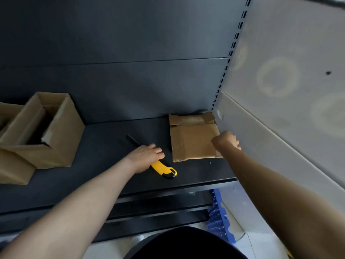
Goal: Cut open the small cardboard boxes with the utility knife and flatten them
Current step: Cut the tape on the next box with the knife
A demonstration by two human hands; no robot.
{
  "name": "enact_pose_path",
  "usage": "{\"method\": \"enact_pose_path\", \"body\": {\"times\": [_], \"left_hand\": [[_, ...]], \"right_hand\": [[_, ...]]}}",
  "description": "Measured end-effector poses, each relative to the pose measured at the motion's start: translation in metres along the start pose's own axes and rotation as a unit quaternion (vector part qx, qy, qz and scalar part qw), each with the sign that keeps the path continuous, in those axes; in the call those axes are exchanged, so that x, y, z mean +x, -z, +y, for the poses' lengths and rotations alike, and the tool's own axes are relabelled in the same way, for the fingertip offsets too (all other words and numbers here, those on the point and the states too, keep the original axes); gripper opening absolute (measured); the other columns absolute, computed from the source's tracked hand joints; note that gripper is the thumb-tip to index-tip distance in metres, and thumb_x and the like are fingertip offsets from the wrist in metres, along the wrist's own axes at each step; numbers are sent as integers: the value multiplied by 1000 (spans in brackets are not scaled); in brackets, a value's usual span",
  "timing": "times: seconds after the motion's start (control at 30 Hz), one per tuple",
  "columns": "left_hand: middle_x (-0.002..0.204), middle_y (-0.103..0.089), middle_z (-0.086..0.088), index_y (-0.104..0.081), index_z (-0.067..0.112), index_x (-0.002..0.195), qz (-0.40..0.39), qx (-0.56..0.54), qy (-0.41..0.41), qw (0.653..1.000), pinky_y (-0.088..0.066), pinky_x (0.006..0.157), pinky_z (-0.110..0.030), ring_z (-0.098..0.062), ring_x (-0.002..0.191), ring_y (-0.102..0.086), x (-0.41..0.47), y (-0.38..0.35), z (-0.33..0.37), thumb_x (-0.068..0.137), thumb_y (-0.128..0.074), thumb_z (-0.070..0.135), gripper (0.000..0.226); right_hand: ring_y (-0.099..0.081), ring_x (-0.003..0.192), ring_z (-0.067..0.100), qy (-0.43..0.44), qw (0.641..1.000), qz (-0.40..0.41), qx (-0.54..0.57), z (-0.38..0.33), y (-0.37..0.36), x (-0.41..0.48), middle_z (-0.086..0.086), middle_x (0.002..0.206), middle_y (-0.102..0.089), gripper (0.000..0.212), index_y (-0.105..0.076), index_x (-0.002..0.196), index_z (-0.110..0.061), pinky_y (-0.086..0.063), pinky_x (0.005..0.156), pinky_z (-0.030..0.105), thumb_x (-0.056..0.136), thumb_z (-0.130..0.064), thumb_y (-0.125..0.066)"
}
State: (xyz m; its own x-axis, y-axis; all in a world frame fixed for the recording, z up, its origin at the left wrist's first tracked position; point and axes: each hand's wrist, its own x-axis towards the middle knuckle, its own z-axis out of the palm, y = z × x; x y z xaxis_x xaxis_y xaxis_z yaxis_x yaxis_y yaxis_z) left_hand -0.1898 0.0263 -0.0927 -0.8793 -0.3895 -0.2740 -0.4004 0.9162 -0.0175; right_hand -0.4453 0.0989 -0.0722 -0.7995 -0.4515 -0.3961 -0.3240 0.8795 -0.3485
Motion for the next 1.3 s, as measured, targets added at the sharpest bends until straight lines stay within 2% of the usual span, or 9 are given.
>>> {"method": "enact_pose_path", "body": {"times": [0.13, 0.3, 0.47, 0.57, 0.7, 0.83, 1.1, 1.2, 1.3], "left_hand": [[104, -48, 3, -48, 18, 109, 26, 12, 26, 999, -35, 80, -30, -18, 100, -40, -18, 12, -16, 80, -46, -9, 40], [112, -50, 3, -51, 19, 117, 96, 4, 76, 992, -31, 97, -29, -18, 109, -42, -47, 29, -44, 82, -51, -3, 42], [110, -55, -1, -56, 12, 108, 195, -49, 99, 974, -32, 98, -32, -22, 107, -47, -73, 41, -62, 78, -59, 0, 33], [121, -54, -4, -55, 11, 116, 241, -61, 150, 957, -23, 110, -38, -24, 118, -46, -89, 45, -77, 79, -62, 1, 39], [125, -51, -12, -48, 8, 122, 324, 21, 372, 870, -35, 99, -42, -31, 116, -44, -120, 48, -108, 82, -66, 17, 45], [122, -54, -20, -31, 5, 133, 225, -97, 577, 779, -41, 91, -45, -36, 112, -53, -141, 50, -128, 86, -67, 24, 62], [106, -62, -7, -59, 13, 111, 256, -246, 600, 717, -50, 73, -35, -27, 95, -60, -154, 62, -142, 94, -48, 8, 21], [86, -58, 1, -58, 18, 95, 296, -404, 568, 653, -40, 55, -26, -17, 76, -54, -157, 79, -149, 93, -51, 12, 10], [102, -58, -5, -58, 14, 104, 290, -508, 579, 568, -43, 66, -33, -24, 90, -53, -160, 78, -151, 93, -55, 18, 12]], "right_hand": [[-58, 111, 28, 233, 962, -137, 41, -59, -4, -31, 16, 122, -61, 33, -59, 123, -4, -45, 94, 33, 91, -11, -55], [-63, 101, 17, 293, 874, -387, 28, -108, -31, -89, 10, 113, -66, 67, -41, 140, -12, -48, 95, 29, 80, -8, -70], [-60, 106, 32, 345, 851, -397, -8, -145, -52, -124, 16, 115, -62, 69, -47, 132, -15, -50, 95, 46, 72, 0, -75], [-67, 81, 30, 345, 843, -412, 27, -161, -61, -135, 17, 88, -65, 46, -53, 117, -12, -57, 81, 42, 77, 9, -66], [-64, 60, 22, 347, 858, -380, 7, -174, -67, -136, 13, 72, -64, 40, -54, 117, -11, -57, 63, 32, 80, 3, -61], [-61, 52, 16, 336, 856, -389, 57, -181, -74, -137, 10, 74, -62, 38, -56, 115, -11, -52, 51, 24, 80, -5, -69], [-53, 51, 16, 318, 879, -351, 55, -187, -65, -125, 6, 64, -56, 17, -57, 87, -7, -44, 52, 23, 75, -13, -67], [-57, 67, 20, 296, 895, -329, 55, -187, -59, -118, 11, 75, -58, 8, -54, 85, -3, -46, 62, 27, 78, -1, -53], [-60, 72, 19, 274, 903, -318, 91, -184, -53, -109, 14, 92, -59, 23, -54, 102, -1, -48, 59, 25, 82, 5, -46]]}}
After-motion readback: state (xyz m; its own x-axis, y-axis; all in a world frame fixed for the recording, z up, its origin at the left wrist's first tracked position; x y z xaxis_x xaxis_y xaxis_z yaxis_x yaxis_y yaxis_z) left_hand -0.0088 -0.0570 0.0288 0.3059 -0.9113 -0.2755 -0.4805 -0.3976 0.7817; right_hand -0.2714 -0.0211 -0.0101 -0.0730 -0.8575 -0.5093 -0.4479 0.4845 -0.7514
